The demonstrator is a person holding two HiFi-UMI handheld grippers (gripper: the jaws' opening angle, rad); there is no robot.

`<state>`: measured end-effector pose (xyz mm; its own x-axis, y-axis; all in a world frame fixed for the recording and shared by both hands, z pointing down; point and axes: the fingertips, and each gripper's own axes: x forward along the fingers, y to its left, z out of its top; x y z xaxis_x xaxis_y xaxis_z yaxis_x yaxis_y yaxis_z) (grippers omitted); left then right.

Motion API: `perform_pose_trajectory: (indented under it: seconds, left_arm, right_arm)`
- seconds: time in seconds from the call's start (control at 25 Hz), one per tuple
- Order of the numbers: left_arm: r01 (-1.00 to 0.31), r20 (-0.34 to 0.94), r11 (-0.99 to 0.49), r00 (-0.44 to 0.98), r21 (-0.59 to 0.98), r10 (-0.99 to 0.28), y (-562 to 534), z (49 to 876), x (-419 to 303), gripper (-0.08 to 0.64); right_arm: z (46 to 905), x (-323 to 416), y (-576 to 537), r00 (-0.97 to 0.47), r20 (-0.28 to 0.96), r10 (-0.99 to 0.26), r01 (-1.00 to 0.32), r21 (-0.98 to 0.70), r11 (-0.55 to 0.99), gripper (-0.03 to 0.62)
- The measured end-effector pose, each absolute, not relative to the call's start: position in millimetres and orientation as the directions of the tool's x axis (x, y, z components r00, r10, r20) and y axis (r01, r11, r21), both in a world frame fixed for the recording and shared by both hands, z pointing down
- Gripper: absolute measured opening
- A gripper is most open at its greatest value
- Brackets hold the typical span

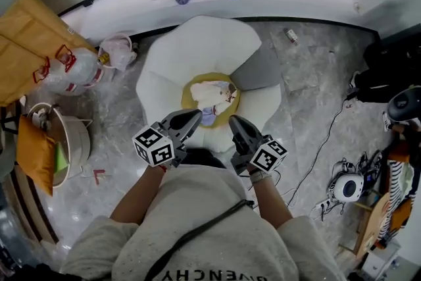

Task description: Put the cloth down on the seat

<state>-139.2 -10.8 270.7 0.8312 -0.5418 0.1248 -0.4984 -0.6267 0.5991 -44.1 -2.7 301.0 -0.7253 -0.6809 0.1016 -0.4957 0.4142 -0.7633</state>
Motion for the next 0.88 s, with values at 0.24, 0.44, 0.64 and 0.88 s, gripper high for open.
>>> perform_pose_trajectory:
  seconds: [0.24,0.44,0.64,0.88]
  left_arm:
    - [-0.508,0.118,-0.627,0.823,0.591,-0.556,-11,263,-143,0.014]
    - [-0.514,0.111,-0.634,0.819,0.578,-0.563,-17,257,-146,0.014]
    - [-0.529,0.118,-0.622,0.808,0.578,-0.577,-21,257,-155,0.014]
    - [-0.536,0.128,-0.615,0.804,0.579,-0.58,-22,262,-159,0.014]
  right_arm:
    - [291,-53,0,-0.738,0.086,-0.67,-0.483,-0.76,0.434,0.018]
    - [285,-55,-4,-0.741,0.082,-0.667,-0.486,-0.751,0.447,0.018]
    - [282,-57,-4,-0.746,0.087,-0.66,-0.493,-0.738,0.46,0.018]
    - [284,-57,-3,-0.749,0.098,-0.655,-0.495,-0.74,0.455,0.018]
